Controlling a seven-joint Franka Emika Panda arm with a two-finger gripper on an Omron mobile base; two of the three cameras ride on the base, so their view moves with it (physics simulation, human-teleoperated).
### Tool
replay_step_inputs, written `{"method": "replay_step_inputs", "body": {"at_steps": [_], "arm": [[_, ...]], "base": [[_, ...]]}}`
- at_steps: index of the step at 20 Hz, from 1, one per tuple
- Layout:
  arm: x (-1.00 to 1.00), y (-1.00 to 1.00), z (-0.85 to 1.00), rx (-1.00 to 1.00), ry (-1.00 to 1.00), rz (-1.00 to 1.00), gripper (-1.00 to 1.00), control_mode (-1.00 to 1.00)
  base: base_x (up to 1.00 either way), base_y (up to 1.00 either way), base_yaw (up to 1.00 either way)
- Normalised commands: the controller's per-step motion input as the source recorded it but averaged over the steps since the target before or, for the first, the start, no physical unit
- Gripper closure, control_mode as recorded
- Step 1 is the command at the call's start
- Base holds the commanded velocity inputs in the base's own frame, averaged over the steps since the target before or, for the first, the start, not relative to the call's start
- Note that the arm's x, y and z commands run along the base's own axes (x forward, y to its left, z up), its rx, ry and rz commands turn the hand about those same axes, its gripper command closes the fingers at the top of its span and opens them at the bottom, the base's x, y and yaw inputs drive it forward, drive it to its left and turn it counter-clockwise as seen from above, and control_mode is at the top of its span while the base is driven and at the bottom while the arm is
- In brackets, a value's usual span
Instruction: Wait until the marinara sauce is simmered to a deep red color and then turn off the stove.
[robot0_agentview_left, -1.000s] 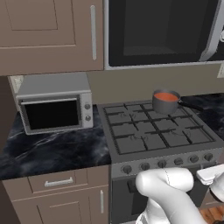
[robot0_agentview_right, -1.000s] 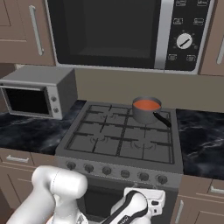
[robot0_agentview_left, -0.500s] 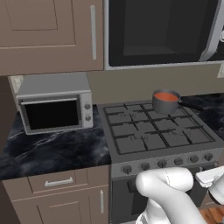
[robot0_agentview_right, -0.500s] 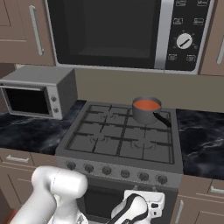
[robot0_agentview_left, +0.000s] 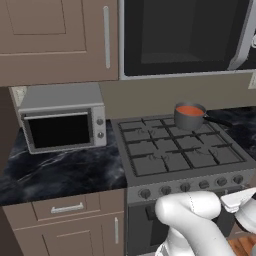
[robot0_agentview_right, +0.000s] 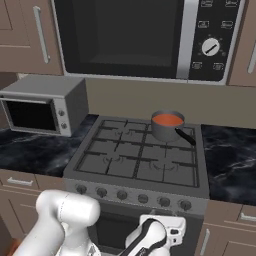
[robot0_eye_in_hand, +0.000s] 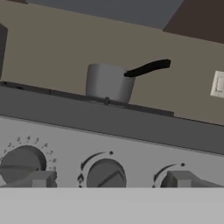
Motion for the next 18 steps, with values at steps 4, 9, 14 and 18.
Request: {"method": "replay_step_inputs", "body": {"at_steps": [4,9,14,18], "arm": [[0.16,0.1,0.0,0.0,0.0,0.0,-1.0,-1.0],[0.18,0.0,-0.01,0.0,0.0,0.0,-1.0,-1.0],[0.02,-0.02,-0.01,0.0,0.0,0.0,-1.0,-1.0],[0.0,-0.04,-0.02,0.0,0.0,0.0,-1.0,-1.0]], "base": [[0.0,0.0,0.0],[0.0,0.0,0.0],[0.0,0.0,0.0],[0.0,0.0,0.0]]}}
